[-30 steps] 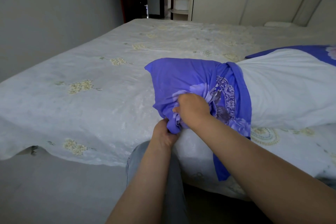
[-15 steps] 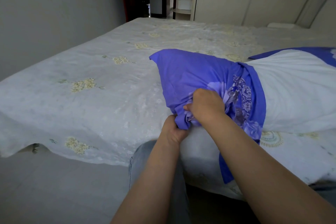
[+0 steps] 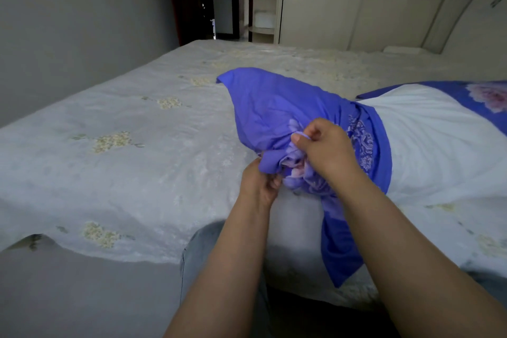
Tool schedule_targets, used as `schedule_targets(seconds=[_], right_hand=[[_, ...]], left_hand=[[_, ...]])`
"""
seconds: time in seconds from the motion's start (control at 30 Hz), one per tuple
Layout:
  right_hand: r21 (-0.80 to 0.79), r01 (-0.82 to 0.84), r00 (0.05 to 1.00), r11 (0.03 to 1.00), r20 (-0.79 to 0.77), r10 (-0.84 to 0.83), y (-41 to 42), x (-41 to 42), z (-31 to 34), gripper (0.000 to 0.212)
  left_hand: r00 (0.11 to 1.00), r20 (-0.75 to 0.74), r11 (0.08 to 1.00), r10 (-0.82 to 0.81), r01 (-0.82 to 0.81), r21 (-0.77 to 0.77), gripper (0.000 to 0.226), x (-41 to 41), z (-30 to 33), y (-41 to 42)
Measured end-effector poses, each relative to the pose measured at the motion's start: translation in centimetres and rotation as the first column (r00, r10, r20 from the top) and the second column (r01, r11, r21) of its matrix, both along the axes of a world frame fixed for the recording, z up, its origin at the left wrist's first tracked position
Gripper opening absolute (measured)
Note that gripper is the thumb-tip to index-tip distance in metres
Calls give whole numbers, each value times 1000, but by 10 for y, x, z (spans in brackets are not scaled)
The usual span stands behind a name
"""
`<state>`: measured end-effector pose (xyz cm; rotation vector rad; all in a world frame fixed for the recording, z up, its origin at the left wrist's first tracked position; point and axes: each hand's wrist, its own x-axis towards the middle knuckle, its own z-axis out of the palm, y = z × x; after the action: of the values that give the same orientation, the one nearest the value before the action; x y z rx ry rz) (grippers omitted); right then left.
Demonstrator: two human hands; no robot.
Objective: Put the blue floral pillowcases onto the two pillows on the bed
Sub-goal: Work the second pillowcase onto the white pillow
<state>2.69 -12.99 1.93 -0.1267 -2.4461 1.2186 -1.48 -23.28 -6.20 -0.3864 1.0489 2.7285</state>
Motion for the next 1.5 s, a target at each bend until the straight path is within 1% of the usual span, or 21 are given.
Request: schedule_targets(seconds=[0.07, 0.17, 0.2, 0.27, 0.33, 0.37, 0.43, 0.5, 0.57, 0.67, 0.73, 0.83, 0.93, 1.0, 1.03, 1.1, 1.17, 1.23, 1.33, 1.4, 1.5], right_hand=[[-243, 0, 1000, 970, 22, 5, -2, -7, -8, 31], [-353, 8, 997, 936, 80, 22, -15, -13, -33, 34], [-337, -1, 996, 942, 86, 32, -21, -15, -40, 35], [-261, -21, 997, 965, 72, 42, -29, -18, -49, 35], [-165, -33, 997, 986, 61, 44, -37, -22, -55, 36], [-119, -34, 997, 992, 67, 42, -41, -22, -57, 34], [-43, -34, 996, 998, 80, 38, -46, -20, -62, 29], [16, -37, 995, 999, 92, 36, -48, -16, -64, 22], [60, -66, 993, 996, 99, 60, -47, -12, -64, 18], [94, -133, 987, 987, 100, 124, -40, -9, -65, 13], [70, -159, 984, 985, 88, 153, -30, -6, -69, 18], [-1, -154, 987, 988, -47, 154, -21, 9, -77, 20], [-43, 13, 947, 999, -319, -26, -3, 26, -85, 14], [-101, 233, 839, 967, -482, -252, 16, 30, -90, 11], [-164, 334, 792, 928, -485, -370, 28, 32, -92, 13], [-297, 456, 783, 839, -314, -537, 43, 28, -97, 28], [-378, 538, 796, 754, -65, -601, 55, 25, -103, 44], [-366, 565, 804, 740, 42, -593, 61, 25, -111, 44], [-258, 422, 900, 869, -1, -437, 52, 29, -122, 48], [-400, 291, 932, 869, -86, -352, 43, 33, -117, 40], [-590, 153, 939, 793, -162, -302, 38, 32, -93, 30]], left_hand=[[997, 35, 997, 61, -59, -58, 19, 2, -7, -1], [996, 42, 963, 82, -69, -261, 22, 10, -20, -14], [995, 48, 929, 91, -68, -364, 23, 14, -26, -22], [981, 14, 799, 193, -149, -582, 30, 19, -40, -40], [928, -131, 641, 349, -339, -688, 39, 26, -39, -56], [914, -195, 582, 355, -379, -719, 40, 30, -32, -62], [943, -238, 502, 232, -326, -801, 56, 37, -18, -69], [983, -173, 379, 59, -182, -907, 69, 41, -6, -66], [990, -137, 252, -19, -128, -959, 67, 40, -6, -61], [989, -140, 259, -41, -125, -958, 51, 36, -9, -51], [989, -128, 221, -74, -109, -969, 45, 35, -4, -44], [990, -104, 225, -100, -80, -971, 44, 30, 2, -39], [988, -78, 197, -134, -50, -979, 46, 27, 1, -36], [991, -59, 214, -123, -32, -976, 42, 23, -3, -36], [992, -54, 219, -117, -28, -975, 39, 24, -4, -33], [995, -56, 246, -82, -35, -969, 33, 22, -7, -33], [997, -55, 287, -49, -39, -957, 28, 22, -8, -30], [998, -54, 299, -33, -42, -953, 22, 21, -6, -24], [997, -78, 329, -9, -70, -942, 18, 12, 1, -22], [995, -94, 372, 20, -94, -923, 14, 4, 10, -23], [994, -87, 474, 63, -107, -874, 9, -8, 23, -30]])
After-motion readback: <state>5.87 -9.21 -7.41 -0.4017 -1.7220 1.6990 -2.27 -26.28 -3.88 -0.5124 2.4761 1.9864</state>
